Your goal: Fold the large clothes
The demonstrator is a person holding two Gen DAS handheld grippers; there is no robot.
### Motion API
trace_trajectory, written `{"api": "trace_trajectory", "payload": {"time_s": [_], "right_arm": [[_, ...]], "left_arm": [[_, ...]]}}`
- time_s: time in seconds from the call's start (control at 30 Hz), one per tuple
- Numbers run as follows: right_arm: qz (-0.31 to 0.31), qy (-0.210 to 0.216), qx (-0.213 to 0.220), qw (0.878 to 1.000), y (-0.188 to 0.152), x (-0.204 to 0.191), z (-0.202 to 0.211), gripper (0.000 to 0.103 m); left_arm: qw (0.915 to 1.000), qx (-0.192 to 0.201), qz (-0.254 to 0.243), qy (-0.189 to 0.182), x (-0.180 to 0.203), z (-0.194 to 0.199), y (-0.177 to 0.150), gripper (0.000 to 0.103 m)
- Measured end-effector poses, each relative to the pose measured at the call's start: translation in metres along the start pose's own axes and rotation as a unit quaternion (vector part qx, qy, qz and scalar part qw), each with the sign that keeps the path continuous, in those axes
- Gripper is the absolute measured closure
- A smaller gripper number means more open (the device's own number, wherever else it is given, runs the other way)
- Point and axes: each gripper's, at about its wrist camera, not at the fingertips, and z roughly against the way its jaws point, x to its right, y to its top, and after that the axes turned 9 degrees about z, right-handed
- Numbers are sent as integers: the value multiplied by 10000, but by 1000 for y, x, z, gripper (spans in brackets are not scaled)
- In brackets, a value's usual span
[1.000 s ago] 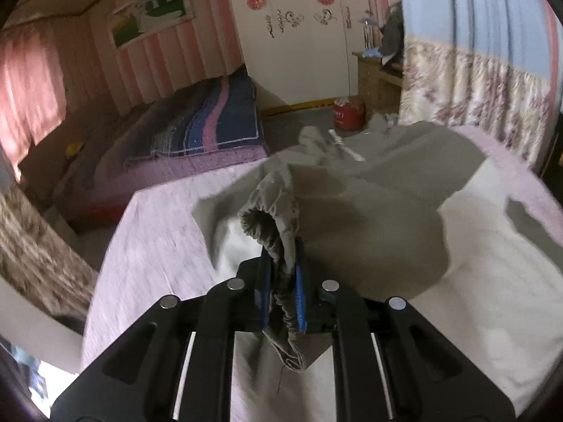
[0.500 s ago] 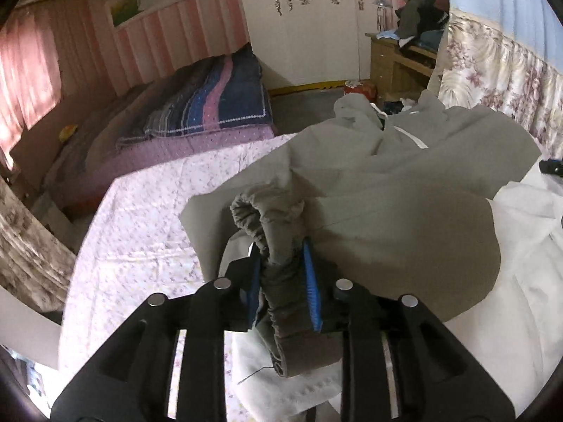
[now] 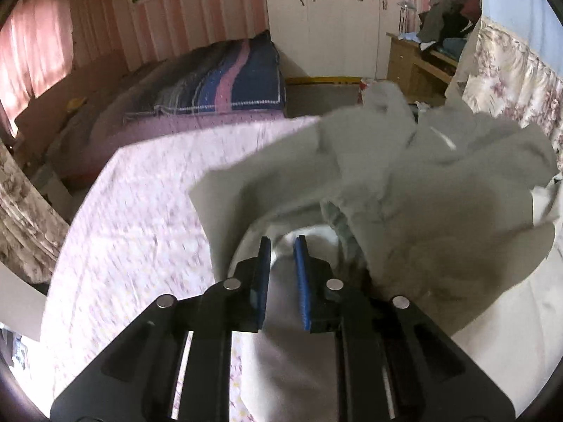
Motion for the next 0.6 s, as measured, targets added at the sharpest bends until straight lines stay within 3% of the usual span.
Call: {"api": "trace_trajectory", "payload": {"time_s": [0.07, 0.13, 0.2, 0.23, 0.3, 0.37, 0.47, 0.6], "right_arm": [[-100, 48, 78, 9999, -8, 3, 8, 34], [-245, 90, 140, 9996, -12, 8, 18, 26], [-290, 304, 195, 9989, -17, 8, 29, 24], [-182, 310, 256, 9990, -20, 4, 39, 21], [102, 234, 369, 9990, -25, -4, 51, 20], [341, 73, 374, 9987, -32, -12, 70, 20], [383, 137, 471, 9981, -46, -18, 106, 18], [336, 71, 548, 9979, -76, -23, 148, 15]], "left_arm": [[10000, 34, -2, -57, 0, 6, -6, 90], [9999, 55, 23, -136, -1, 14, -8, 80], [9998, 114, 62, -175, -1, 26, -11, 70], [9997, 157, 98, -184, -3, 34, -14, 59], [9994, 254, 219, -124, -5, 49, -21, 48], [9984, 347, 387, -221, -7, 70, -28, 29], [9974, 426, 556, -169, -9, 102, -46, 19], [9965, 777, 301, 102, 0, 163, -84, 13]]}}
